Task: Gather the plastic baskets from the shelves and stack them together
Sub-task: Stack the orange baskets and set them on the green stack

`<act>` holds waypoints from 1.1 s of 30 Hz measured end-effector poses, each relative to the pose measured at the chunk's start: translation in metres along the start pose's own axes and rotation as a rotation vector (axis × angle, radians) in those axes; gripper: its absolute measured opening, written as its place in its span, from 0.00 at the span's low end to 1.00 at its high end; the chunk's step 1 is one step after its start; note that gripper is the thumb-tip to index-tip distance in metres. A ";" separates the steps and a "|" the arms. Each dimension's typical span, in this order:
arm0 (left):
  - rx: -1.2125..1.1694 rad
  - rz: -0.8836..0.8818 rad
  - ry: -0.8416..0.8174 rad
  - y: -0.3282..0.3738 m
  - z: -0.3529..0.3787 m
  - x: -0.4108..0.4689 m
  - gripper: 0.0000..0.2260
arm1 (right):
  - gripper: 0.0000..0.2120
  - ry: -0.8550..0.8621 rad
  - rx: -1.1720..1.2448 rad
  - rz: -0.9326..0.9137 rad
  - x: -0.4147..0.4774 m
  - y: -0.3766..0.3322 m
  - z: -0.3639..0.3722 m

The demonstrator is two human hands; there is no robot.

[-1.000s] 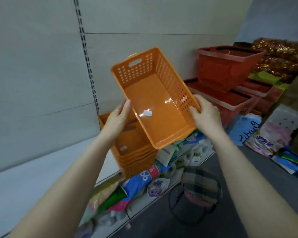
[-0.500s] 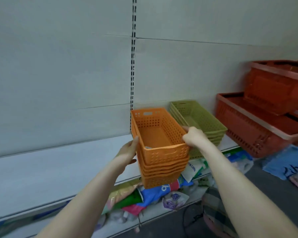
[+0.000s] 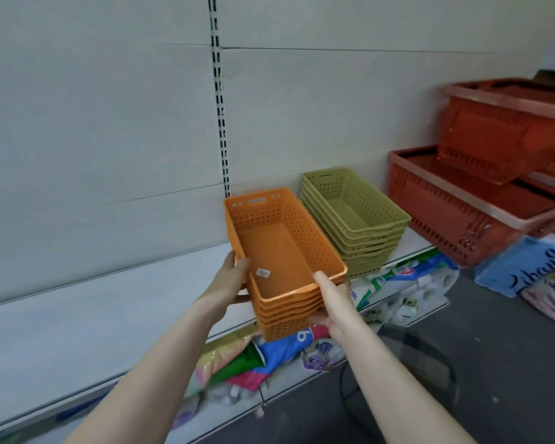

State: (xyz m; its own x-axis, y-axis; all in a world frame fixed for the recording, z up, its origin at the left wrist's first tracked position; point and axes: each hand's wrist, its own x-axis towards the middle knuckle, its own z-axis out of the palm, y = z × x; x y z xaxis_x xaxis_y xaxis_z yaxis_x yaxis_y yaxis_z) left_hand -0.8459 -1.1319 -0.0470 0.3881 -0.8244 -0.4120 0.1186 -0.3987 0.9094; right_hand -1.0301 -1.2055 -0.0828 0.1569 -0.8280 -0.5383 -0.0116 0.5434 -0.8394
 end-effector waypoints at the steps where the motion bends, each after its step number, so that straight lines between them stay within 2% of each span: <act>1: 0.002 -0.007 -0.005 -0.003 -0.002 -0.001 0.29 | 0.27 0.002 -0.011 0.001 0.000 -0.003 -0.001; 4: 0.070 0.005 -0.029 -0.011 -0.012 -0.004 0.33 | 0.24 0.029 -0.099 -0.002 -0.005 -0.014 -0.008; 8: -0.030 0.077 -0.036 -0.011 -0.017 -0.014 0.32 | 0.20 -0.012 -0.236 -0.079 -0.030 -0.039 -0.022; 11: -0.005 0.322 -0.019 0.013 -0.012 -0.027 0.28 | 0.17 -0.069 -0.187 -0.168 -0.051 -0.074 -0.042; 13: -0.003 0.482 -0.053 0.046 0.000 -0.033 0.21 | 0.16 -0.078 -0.138 -0.268 -0.064 -0.110 -0.055; 15: -0.050 0.584 -0.106 0.087 0.017 -0.030 0.18 | 0.16 -0.051 -0.140 -0.364 -0.068 -0.150 -0.067; 17: -0.094 0.642 -0.167 0.126 0.036 -0.016 0.18 | 0.14 -0.012 -0.138 -0.434 -0.066 -0.188 -0.077; 20: -0.096 0.639 -0.220 0.171 0.067 0.015 0.20 | 0.09 0.026 -0.111 -0.519 -0.052 -0.231 -0.093; 23: -0.068 0.589 -0.206 0.192 0.097 0.046 0.25 | 0.09 0.054 -0.117 -0.542 -0.025 -0.255 -0.104; 25: -0.069 0.535 -0.191 0.192 0.115 0.065 0.23 | 0.13 0.052 -0.148 -0.490 0.002 -0.257 -0.110; 28: -0.054 0.475 -0.171 0.177 0.130 0.093 0.15 | 0.24 0.000 -0.183 -0.374 0.043 -0.250 -0.118; 31: -0.045 0.434 -0.145 0.158 0.143 0.109 0.16 | 0.31 -0.035 -0.274 -0.303 0.077 -0.248 -0.125; 33: -0.006 0.440 -0.125 0.150 0.150 0.115 0.16 | 0.32 0.013 -0.411 -0.315 0.094 -0.249 -0.132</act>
State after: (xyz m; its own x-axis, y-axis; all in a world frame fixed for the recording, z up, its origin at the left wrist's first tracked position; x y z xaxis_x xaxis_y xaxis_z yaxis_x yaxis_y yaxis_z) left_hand -0.9210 -1.3473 0.0336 0.2890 -0.9573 0.0100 -0.0275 0.0022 0.9996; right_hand -1.1431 -1.4373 0.0656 0.2029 -0.9457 -0.2537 -0.3535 0.1709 -0.9197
